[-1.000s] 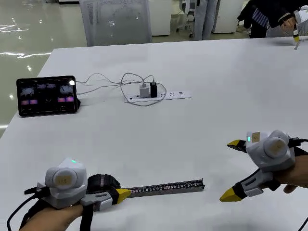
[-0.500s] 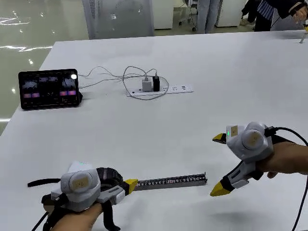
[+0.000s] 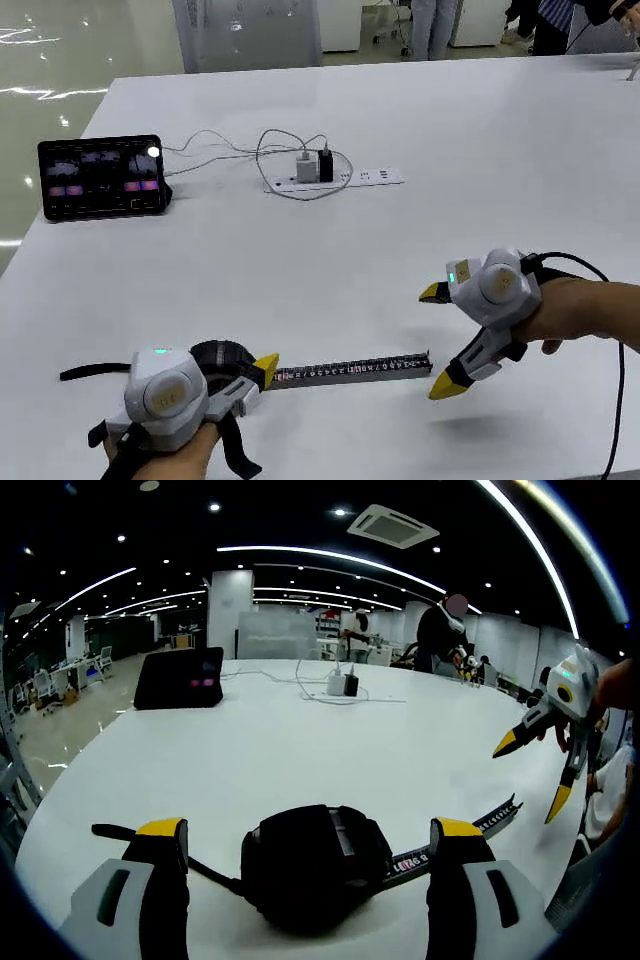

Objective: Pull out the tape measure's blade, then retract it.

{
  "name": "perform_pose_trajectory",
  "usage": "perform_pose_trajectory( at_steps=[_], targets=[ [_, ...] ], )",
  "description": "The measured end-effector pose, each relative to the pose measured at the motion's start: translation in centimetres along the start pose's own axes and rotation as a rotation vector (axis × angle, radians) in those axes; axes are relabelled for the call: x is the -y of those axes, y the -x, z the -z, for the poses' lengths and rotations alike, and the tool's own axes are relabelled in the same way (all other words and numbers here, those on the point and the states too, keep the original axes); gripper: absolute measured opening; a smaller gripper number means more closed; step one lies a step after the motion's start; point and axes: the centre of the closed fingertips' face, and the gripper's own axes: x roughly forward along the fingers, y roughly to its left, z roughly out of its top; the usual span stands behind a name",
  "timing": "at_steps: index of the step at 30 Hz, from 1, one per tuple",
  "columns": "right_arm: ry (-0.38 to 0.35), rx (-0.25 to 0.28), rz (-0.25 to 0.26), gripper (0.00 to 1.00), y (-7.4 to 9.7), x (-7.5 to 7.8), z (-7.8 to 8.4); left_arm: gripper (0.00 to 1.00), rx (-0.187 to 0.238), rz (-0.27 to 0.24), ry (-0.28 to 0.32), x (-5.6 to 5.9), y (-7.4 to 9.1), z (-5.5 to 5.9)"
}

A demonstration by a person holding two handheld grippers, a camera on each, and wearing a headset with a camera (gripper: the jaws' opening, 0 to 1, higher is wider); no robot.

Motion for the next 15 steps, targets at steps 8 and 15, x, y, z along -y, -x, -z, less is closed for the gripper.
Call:
perform_pose_trajectory(
  at_steps=[8,15],
  targets=[
    [0.036,-0.059,-0.021,0.67,-0.9,0.0,0.9,0.99,-0.008,0.018,-0.016,0.3,-0.4,0.3],
    [0.108,-0.127,-0.052,0.38,-1.3,-0.4,2.0,0.99,-0.03,0.021,-0.022,0.3,-0.7,0.9]
  ],
)
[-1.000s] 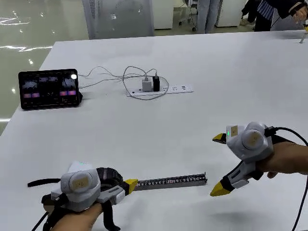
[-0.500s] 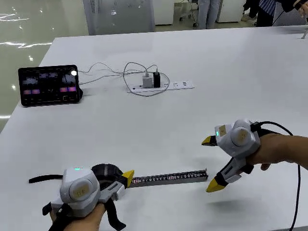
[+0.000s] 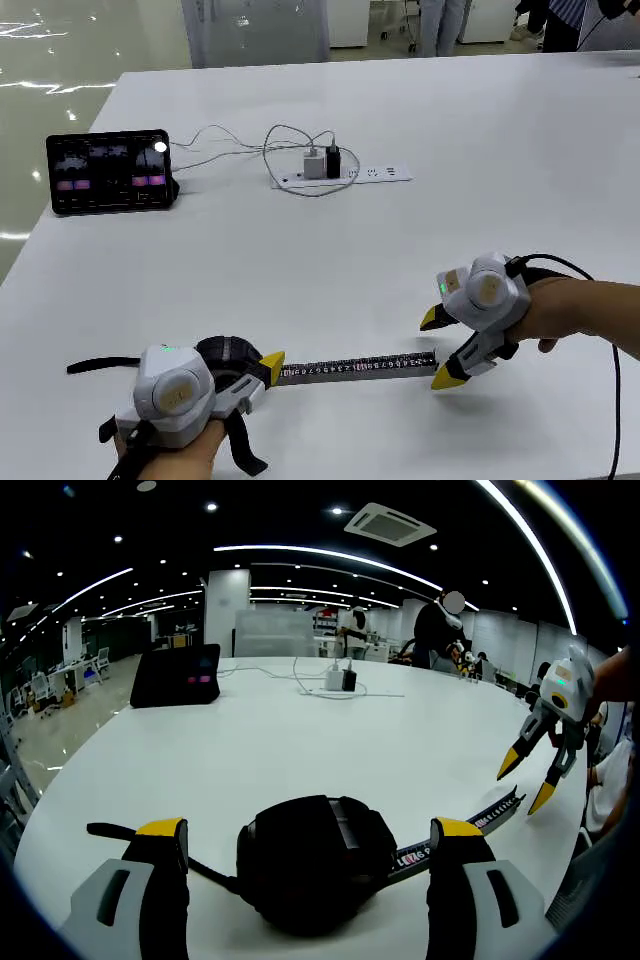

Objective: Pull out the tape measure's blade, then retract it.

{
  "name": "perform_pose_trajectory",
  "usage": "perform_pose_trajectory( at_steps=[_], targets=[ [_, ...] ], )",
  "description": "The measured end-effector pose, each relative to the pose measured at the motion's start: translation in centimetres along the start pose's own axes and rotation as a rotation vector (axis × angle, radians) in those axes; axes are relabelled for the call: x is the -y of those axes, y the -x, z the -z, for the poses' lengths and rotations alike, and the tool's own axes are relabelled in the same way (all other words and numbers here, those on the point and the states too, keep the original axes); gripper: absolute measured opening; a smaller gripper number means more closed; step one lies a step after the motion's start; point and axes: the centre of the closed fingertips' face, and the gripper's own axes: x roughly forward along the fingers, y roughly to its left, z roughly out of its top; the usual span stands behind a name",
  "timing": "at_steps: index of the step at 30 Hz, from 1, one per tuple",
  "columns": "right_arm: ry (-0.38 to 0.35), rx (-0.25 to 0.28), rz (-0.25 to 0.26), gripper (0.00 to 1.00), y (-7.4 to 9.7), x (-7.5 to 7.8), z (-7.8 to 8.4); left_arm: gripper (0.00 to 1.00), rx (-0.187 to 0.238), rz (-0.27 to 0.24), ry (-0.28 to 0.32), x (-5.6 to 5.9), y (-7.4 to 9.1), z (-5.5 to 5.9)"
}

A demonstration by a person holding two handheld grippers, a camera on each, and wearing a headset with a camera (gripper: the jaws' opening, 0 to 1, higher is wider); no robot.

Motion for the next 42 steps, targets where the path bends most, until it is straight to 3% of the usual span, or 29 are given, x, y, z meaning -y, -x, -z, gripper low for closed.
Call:
perform_pose_trajectory(
  at_steps=[11,17,20,21,26,35,42],
  targets=[
    [-0.009,-0.011,-0.02,0.23,-0.58,-0.42,0.26,0.99,0.001,0.007,0.0,0.24,0.0,-0.03],
    [-0.025,-0.016,0.002,0.16,-0.63,-0.01,0.46,0.98,0.013,0.012,0.009,0.55,-0.15,-0.43],
    [0.008,-0.028,-0.007,0.12,-0.72,-0.46,0.19,0.93,-0.025,-0.002,0.019,0.4,-0.33,0.13],
    [0.049,-0.042,-0.005,0.12,-0.66,-0.36,0.27,0.92,-0.023,-0.004,0.023,0.38,-0.36,0.12],
    [-0.002,-0.05,-0.015,0.11,-0.57,-0.28,0.21,0.89,-0.027,-0.003,0.003,0.63,-0.44,0.16],
    [0.007,-0.041,-0.01,0.12,-0.66,-0.29,0.36,0.81,-0.026,-0.005,-0.02,0.52,-0.47,-0.03],
    [-0.03,-0.054,-0.018,0.11,-0.72,-0.18,0.38,0.69,-0.064,-0.005,-0.016,0.33,-0.4,0.54]
  ],
)
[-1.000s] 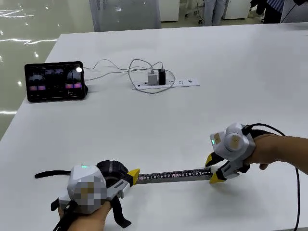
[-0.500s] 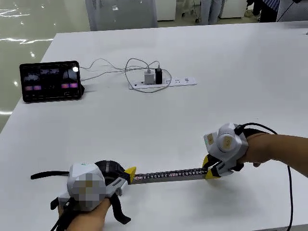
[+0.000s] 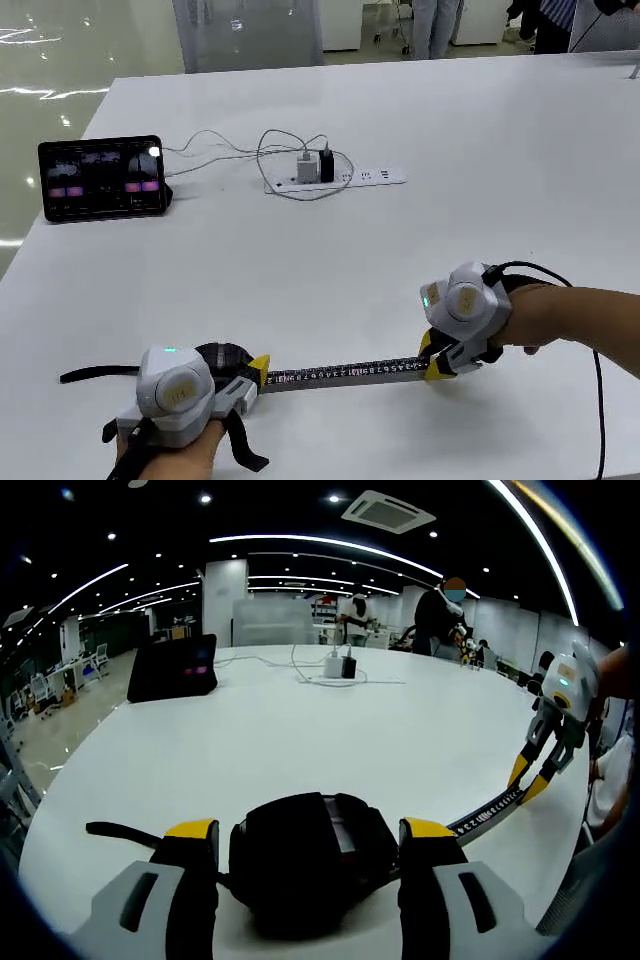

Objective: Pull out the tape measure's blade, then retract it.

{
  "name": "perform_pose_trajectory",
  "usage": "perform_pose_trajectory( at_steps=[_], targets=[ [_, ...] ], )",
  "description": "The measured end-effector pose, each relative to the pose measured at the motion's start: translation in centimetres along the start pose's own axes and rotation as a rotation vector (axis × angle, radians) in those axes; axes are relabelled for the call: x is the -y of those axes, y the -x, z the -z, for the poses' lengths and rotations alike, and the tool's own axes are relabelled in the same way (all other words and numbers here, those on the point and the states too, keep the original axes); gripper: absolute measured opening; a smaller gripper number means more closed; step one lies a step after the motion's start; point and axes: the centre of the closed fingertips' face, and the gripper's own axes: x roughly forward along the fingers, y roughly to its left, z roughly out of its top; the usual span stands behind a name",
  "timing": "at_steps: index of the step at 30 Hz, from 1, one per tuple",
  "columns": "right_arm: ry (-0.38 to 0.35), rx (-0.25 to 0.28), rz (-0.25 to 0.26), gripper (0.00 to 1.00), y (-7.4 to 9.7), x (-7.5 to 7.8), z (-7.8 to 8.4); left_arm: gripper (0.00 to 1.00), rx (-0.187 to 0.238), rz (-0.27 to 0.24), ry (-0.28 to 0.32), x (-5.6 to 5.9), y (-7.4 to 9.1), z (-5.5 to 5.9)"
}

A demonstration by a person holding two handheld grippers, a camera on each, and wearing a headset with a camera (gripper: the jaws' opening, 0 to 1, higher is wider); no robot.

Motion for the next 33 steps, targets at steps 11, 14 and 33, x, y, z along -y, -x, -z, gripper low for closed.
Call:
perform_pose_trajectory(
  at_steps=[11,14,33],
  targets=[
    [-0.019,-0.003,0.0,0.11,-0.08,0.04,-0.02,0.63,-0.065,0.028,0.01,0.16,-0.04,0.81],
    [-0.02,-0.001,-0.001,0.11,-0.1,0.08,-0.03,0.62,-0.065,0.028,-0.003,0.18,-0.03,0.88],
    [-0.013,-0.028,-0.005,0.1,-0.21,0.09,-0.29,0.61,-0.082,0.035,-0.015,0.22,0.03,0.93]
  ],
)
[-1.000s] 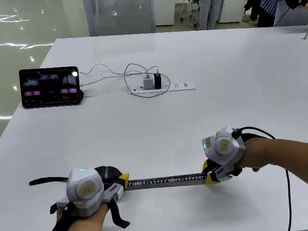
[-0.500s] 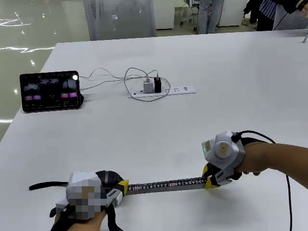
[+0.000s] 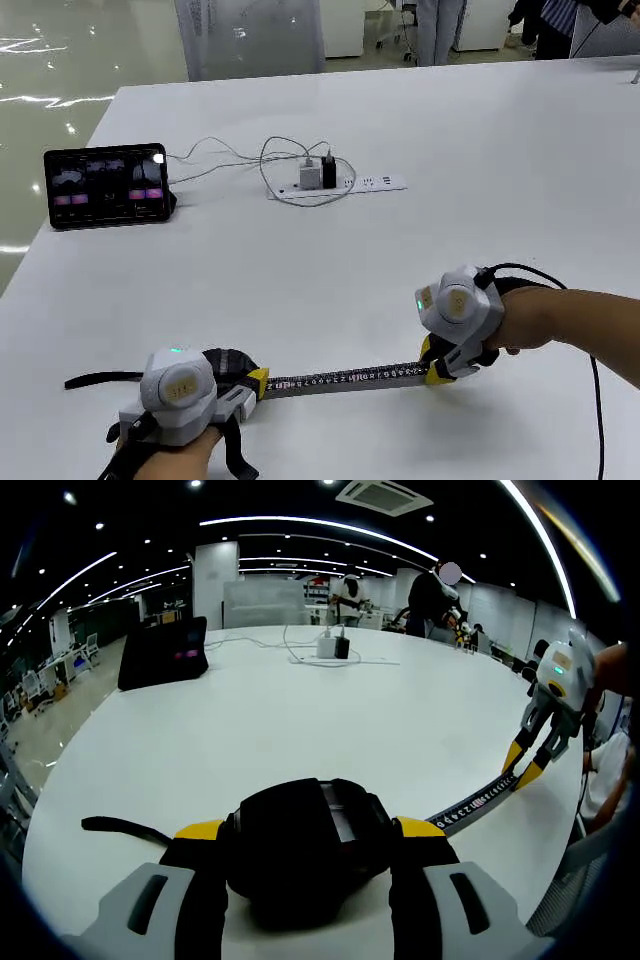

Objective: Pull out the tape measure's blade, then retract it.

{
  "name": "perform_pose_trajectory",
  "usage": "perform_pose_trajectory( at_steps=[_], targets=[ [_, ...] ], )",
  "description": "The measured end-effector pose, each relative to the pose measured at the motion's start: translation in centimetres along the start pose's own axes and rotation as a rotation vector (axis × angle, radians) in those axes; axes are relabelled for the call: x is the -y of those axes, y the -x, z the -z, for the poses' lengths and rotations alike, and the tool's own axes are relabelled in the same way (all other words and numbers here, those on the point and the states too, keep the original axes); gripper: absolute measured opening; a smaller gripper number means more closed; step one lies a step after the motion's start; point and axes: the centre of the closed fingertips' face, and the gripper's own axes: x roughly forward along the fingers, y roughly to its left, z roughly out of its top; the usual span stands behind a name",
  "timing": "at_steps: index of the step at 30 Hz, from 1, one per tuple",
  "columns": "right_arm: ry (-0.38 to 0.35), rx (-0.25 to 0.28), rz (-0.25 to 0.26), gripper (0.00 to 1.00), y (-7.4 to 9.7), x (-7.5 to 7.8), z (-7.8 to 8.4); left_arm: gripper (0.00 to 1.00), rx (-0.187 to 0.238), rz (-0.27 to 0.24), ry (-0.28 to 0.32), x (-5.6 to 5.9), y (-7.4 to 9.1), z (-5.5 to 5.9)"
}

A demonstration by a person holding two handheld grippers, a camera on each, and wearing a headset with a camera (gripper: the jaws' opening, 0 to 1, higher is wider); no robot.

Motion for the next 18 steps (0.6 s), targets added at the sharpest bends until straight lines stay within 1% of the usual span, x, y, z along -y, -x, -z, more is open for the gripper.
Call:
perform_pose_trajectory(
  at_steps=[4,9,11,16,18],
  targets=[
    [-0.008,0.001,0.004,0.1,-0.03,-0.02,-0.12,0.61,0.005,0.007,0.002,0.01,0.04,0.0],
    [-0.025,0.006,0.007,0.1,-0.09,-0.01,-0.31,0.61,-0.014,0.011,0.008,-0.03,-0.12,0.0],
    [-0.016,0.002,0.008,0.1,-0.14,-0.02,-0.39,0.61,-0.015,0.012,0.01,-0.01,-0.11,0.04],
    [-0.035,-0.014,0.006,0.1,-0.23,-0.02,-0.6,0.61,-0.018,0.014,0.007,0.04,-0.09,0.07],
    [-0.024,-0.017,0.004,0.1,-0.25,-0.05,-0.63,0.61,-0.017,0.013,0.007,0.05,-0.1,0.07]
  ],
)
